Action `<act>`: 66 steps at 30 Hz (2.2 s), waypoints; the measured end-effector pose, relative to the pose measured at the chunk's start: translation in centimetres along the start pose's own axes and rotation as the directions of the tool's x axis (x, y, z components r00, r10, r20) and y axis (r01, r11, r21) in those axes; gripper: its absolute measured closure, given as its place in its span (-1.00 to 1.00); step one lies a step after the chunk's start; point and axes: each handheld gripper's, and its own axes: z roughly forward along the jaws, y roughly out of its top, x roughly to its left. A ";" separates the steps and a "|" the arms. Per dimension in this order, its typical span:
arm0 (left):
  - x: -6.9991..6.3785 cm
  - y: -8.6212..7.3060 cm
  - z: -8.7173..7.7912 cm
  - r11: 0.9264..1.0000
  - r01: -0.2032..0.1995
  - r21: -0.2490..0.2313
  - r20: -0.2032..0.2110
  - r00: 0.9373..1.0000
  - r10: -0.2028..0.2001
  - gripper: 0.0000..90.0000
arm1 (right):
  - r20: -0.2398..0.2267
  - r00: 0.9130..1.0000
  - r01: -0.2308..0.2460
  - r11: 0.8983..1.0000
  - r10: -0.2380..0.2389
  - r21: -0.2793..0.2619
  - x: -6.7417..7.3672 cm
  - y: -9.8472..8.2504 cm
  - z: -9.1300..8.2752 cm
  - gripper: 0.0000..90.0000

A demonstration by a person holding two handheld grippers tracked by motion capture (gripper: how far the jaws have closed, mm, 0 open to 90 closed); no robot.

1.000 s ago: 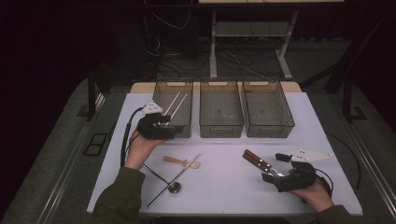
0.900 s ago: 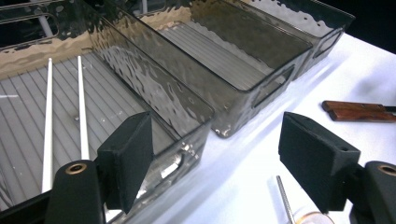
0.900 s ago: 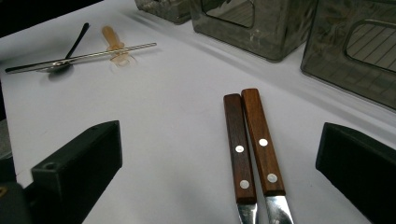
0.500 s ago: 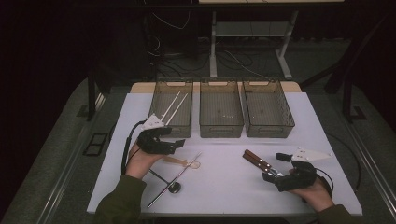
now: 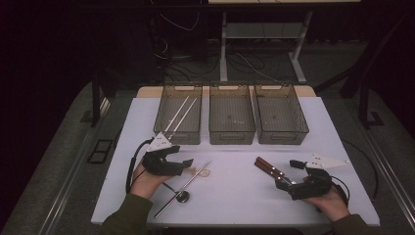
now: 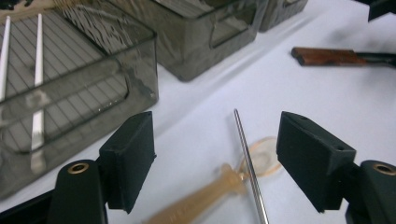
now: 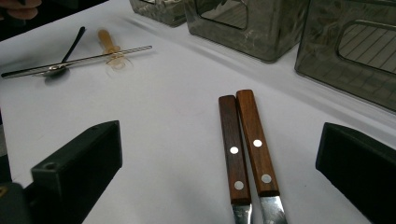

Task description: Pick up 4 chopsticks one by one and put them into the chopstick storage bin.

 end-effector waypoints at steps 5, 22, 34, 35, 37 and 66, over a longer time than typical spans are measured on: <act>-0.3 -1.3 -0.7 1.000 0.013 0.011 0.010 1.000 -0.013 -0.23 | 0.005 1.000 -0.013 1.000 0.013 -0.001 -0.1 0.0 0.0 -0.98; -2.2 -3.6 -1.2 0.997 0.041 0.062 0.053 0.998 -0.044 0.45 | -0.008 1.000 0.002 1.000 -0.002 0.003 0.4 0.0 -0.1 -0.98; -2.6 -4.4 -0.1 0.989 0.024 0.146 0.067 0.997 -0.034 0.54 | -0.001 1.000 0.002 1.000 -0.002 -0.005 0.4 0.0 -0.2 -0.98; -2.7 -4.4 0.0 0.989 0.029 0.143 0.063 0.997 -0.039 0.54 | 0.000 1.000 0.004 1.000 -0.004 -0.006 0.4 0.0 -0.2 -0.98; -2.7 -4.5 0.1 0.987 0.023 0.156 0.063 0.997 -0.034 0.54 | 0.000 1.000 0.005 1.000 -0.005 -0.007 0.4 0.0 -0.2 -0.98; -2.7 -4.8 0.9 0.977 0.008 0.214 0.026 1.000 -0.014 0.86 | -0.002 1.000 0.008 1.000 -0.008 -0.012 0.5 0.1 -0.3 -0.98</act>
